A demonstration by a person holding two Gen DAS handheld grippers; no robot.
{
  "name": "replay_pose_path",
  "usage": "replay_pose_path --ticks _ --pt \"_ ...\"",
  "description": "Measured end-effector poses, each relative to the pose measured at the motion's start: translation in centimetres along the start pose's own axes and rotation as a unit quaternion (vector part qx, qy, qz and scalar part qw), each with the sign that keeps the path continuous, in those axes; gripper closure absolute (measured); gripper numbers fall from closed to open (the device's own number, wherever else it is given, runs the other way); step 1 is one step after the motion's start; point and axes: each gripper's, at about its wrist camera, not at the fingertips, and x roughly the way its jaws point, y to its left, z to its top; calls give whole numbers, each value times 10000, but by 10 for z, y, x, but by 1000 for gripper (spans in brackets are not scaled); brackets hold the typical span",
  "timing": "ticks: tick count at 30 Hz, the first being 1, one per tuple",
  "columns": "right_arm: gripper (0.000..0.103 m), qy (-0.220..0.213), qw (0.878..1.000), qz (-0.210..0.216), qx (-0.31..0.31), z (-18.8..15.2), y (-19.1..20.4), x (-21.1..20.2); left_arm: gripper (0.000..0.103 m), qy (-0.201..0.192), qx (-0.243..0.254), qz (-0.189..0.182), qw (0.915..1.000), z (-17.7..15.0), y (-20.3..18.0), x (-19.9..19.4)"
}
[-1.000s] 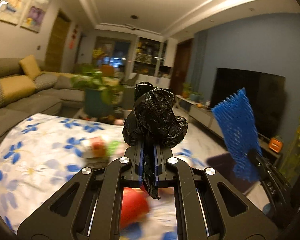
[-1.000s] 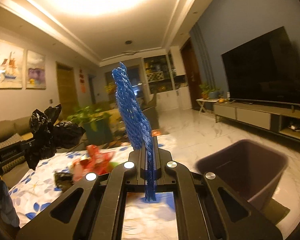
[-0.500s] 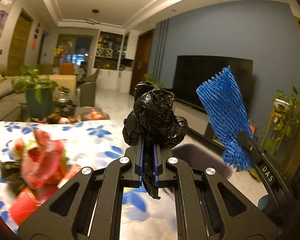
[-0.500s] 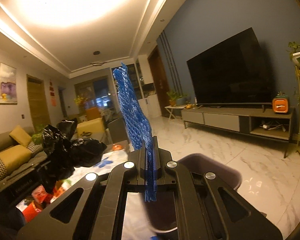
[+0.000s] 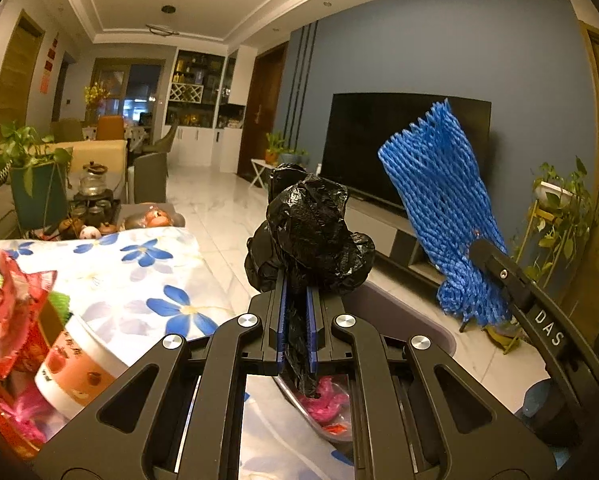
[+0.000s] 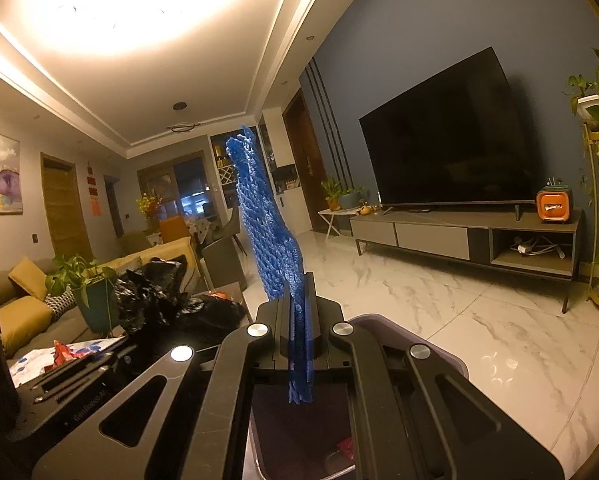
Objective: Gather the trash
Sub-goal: 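Carry the black bag and blue net over the grey bin with both tools, then open both tools to drop the black bag and blue net into the bin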
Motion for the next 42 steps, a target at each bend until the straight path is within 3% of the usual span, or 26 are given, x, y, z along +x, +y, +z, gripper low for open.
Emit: replay_pose_path --ticks 18,20,24,30,33,34,35,42 --pt "98 176 9998 6 36 4 0 13 95 298 -51 -190 9994 -9 -2 33" --pt "85 155 9999 18 69 6 0 12 95 335 -76 -197 9992 -11 -2 36" --pt "85 131 9999 -1 26 8 2 13 94 427 -131 -238 9987 -14 -1 42" --pt "72 121 9998 -50 126 7 0 11 92 584 -34 -309 9978 -18 -7 52" --pt "58 86 9998 -89 133 5 1 5 71 705 23 -302 9971 -23 -8 58" --pt "55 76 9998 -93 145 5 1 3 54 718 6 -317 9969 -24 -7 58" --pt "55 64 9998 -93 159 5 1 0 45 703 -14 -316 9970 -26 -6 56" --pt "43 71 9998 -124 166 3 6 -12 28 568 -87 -112 9983 -27 8 37"
